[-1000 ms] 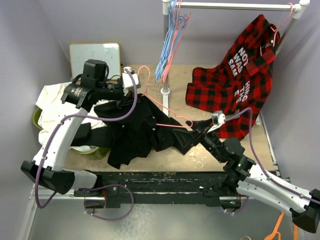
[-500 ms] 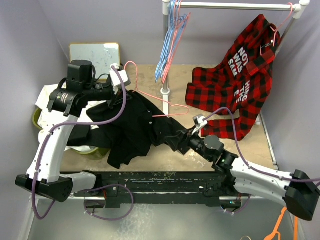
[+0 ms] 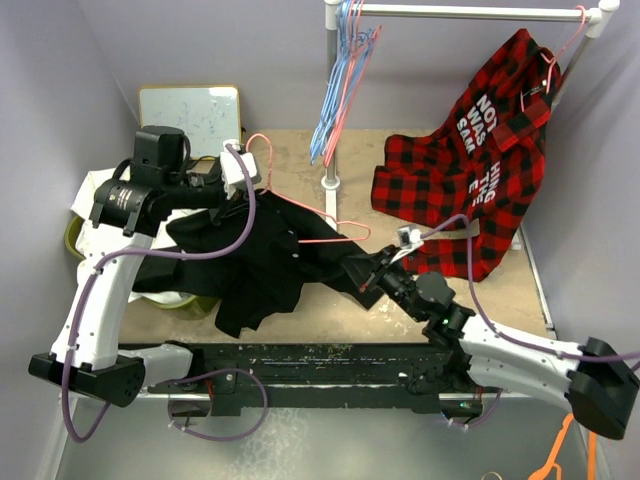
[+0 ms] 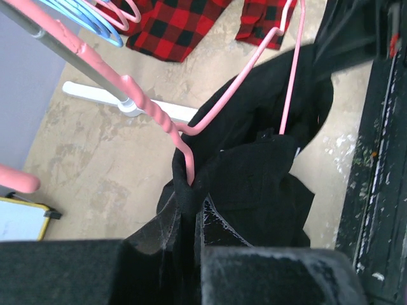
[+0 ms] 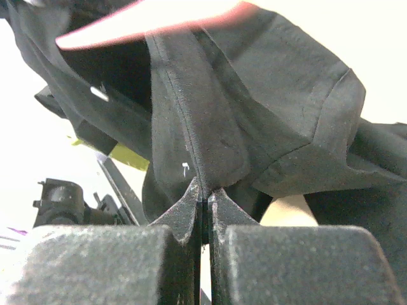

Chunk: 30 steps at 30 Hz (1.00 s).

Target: Place the shirt on the hanger

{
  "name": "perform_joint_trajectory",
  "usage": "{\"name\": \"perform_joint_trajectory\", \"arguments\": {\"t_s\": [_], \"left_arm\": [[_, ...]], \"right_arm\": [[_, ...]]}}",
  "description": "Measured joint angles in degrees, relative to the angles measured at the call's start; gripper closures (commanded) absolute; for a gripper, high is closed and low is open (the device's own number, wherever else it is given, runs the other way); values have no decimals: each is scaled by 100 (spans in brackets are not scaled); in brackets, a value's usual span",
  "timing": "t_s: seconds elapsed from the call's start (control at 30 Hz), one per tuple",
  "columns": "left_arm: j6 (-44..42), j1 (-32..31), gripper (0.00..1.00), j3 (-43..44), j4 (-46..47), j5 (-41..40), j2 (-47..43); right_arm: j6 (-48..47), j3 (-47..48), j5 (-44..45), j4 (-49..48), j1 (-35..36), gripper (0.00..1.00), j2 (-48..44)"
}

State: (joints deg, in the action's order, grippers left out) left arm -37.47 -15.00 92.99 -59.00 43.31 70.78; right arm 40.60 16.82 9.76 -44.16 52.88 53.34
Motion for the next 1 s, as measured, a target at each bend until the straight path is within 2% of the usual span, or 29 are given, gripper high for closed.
{"name": "perform_joint_trajectory", "arguments": {"t_s": [0.13,0.27,0.53,0.73,1.0], "left_arm": [[-516,0,100,275,-404,-170,0],[-918,-13,100,485,-627,-304,0],[-1613,-20,100,658,-1047,-466,61],[-1768,-52,100,614,-955,-678,59],[-1895,-52,100,136,-437,-1193,44]], "right_arm": [[-20,48,505,505,-2,100,-898],[-22,374,787,1202,-2,100,-1176],[236,1276,1147,2927,-9,100,-1158],[317,2011,1224,4011,-66,100,-1123],[527,3998,1351,6164,-90,100,-297]]}}
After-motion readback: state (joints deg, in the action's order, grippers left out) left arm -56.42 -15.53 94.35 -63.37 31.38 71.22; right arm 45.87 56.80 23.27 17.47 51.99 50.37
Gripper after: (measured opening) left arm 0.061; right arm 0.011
